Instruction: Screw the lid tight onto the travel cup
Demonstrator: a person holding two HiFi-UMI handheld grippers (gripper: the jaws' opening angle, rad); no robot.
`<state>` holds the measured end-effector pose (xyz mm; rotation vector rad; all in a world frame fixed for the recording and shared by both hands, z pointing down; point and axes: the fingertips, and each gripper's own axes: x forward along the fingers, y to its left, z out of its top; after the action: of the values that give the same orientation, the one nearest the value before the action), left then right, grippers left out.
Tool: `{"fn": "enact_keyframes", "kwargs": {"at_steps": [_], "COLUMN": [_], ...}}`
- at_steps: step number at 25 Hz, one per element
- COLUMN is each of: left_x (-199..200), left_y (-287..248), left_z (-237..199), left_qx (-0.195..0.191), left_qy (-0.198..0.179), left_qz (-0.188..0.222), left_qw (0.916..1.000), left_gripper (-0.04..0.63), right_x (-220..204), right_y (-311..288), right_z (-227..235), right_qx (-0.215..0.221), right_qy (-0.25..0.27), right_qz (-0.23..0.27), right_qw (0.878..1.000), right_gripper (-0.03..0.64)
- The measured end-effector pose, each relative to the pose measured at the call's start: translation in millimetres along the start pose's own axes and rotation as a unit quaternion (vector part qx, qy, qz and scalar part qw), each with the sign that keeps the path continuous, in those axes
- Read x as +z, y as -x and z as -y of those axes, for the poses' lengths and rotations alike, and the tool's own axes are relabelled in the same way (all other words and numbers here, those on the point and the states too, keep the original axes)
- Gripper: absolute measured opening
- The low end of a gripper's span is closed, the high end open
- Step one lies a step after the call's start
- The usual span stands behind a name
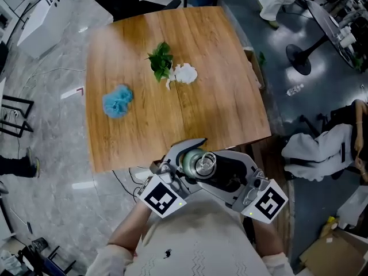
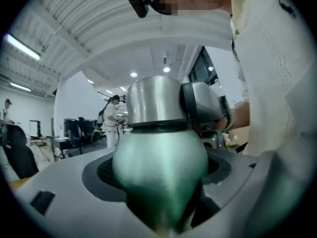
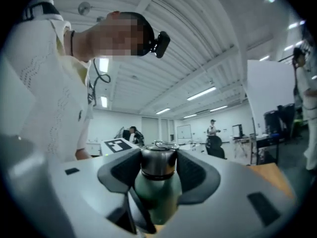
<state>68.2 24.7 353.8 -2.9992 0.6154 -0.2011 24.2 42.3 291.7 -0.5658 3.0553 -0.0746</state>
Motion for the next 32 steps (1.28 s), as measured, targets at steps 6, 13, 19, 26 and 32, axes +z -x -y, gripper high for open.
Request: {"fn": "enact_keyframes", "kwargs": {"at_steps": [6, 13, 19, 26, 32], "left_x": [-4.5, 10.9, 10.2, -14.9, 12.2], "left_y": [-6.0, -2.2, -11.3, -18.2, -4.9], "left_z": [-18.9, 34.6, 20.4, -22.9, 5.1], "left_qx": [0.068, -0.127, -0.061, 0.081, -0.052], "left_qy": [0.003, -0.006, -0.002, 0.003, 0.007], "left_qz": [-0.005, 0.03, 0.016, -0.043, 0.051], "left_qw": [0.9977, 0.9915, 0.998, 0.9958, 0.9973], "left_gripper": [0.405, 0.405, 0.405, 0.405, 0.405], "right_x": [-9.4, 0.4, 13.5, -5.9, -3.7], "right_y": [-3.2, 19.5, 15.4, 2.8, 14.3], "right_z": [10.3, -14.9, -5.1, 25.4, 5.7], "right_qx": [-0.108, 0.097, 0.048, -0.163, -0.019], "right_qy": [0.0, -0.004, 0.019, -0.025, -0.014], "right_qz": [-0.021, -0.026, -0.003, -0.007, -0.021], "right_qw": [0.994, 0.995, 0.999, 0.986, 0.999], "right_gripper": [0.238, 0.283, 0.242, 0.242, 0.284]}}
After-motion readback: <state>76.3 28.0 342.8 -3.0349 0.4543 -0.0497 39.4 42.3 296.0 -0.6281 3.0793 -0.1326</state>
